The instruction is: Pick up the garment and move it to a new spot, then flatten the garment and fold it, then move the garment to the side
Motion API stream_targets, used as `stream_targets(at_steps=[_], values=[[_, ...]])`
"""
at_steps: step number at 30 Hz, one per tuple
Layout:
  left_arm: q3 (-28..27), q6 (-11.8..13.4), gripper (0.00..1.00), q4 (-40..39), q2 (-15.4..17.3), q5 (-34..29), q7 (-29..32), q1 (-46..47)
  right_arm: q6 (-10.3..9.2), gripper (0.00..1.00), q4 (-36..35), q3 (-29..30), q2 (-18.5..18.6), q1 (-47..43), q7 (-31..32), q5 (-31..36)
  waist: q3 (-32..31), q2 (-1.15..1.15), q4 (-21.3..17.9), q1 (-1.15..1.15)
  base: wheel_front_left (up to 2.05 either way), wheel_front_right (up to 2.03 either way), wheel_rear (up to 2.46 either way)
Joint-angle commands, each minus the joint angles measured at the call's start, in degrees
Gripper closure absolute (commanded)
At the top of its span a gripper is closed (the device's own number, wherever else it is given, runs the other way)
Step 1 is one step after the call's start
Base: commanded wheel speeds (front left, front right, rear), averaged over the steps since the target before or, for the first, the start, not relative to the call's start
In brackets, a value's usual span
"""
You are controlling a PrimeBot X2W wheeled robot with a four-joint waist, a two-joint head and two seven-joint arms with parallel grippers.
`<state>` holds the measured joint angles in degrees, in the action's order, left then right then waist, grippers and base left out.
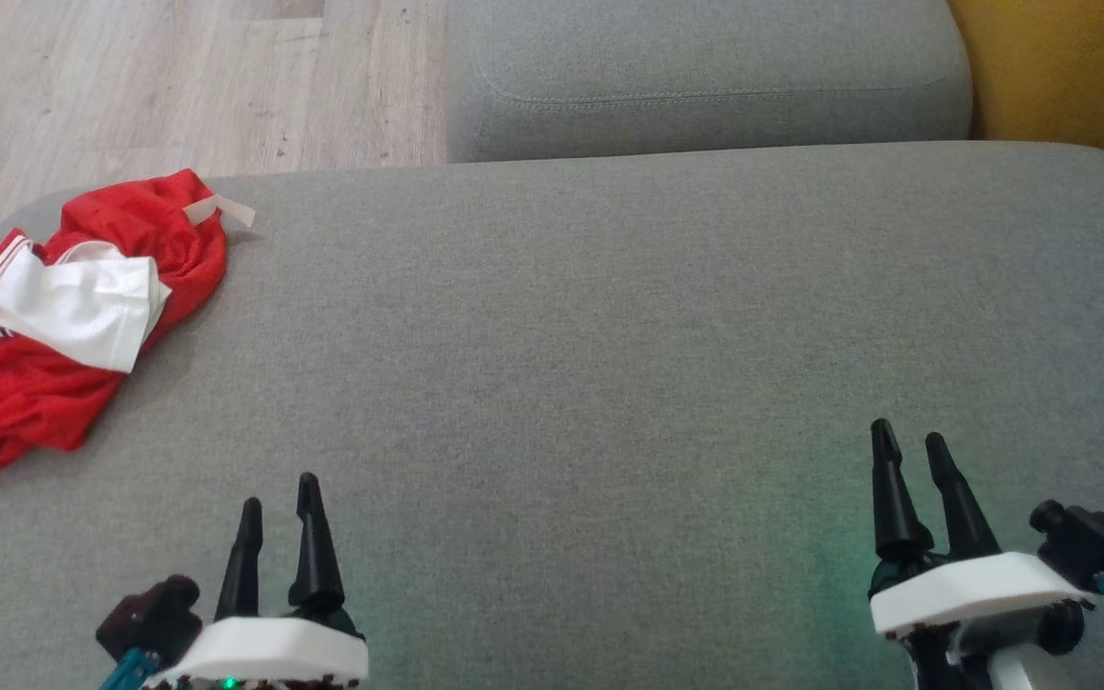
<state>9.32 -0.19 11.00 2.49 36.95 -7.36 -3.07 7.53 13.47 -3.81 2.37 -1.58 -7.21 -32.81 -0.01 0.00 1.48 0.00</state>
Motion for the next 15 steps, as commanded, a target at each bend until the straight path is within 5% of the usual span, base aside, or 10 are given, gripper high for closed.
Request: stream_targets(at_steps=[1, 15], values=[[-0.8, 0.3, 0.0, -1.9, 0.3, -1.6, -0.8, 0.7, -0.03, 0.0, -1.8, -1.4, 0.4, 1.5, -1.0, 1.8, 0.0, 0.0, 0.0, 0.0, 0.0, 0.0, 0.0], [0.6, 1.8, 0.0, -1.2, 0.3, -10.2, -3.2, 0.2, -0.03, 0.0, -1.1, -2.9, 0.4, 1.5, -3.3, 11.5, 0.0, 0.0, 0.4, 0.0, 0.0, 0.0, 0.0]])
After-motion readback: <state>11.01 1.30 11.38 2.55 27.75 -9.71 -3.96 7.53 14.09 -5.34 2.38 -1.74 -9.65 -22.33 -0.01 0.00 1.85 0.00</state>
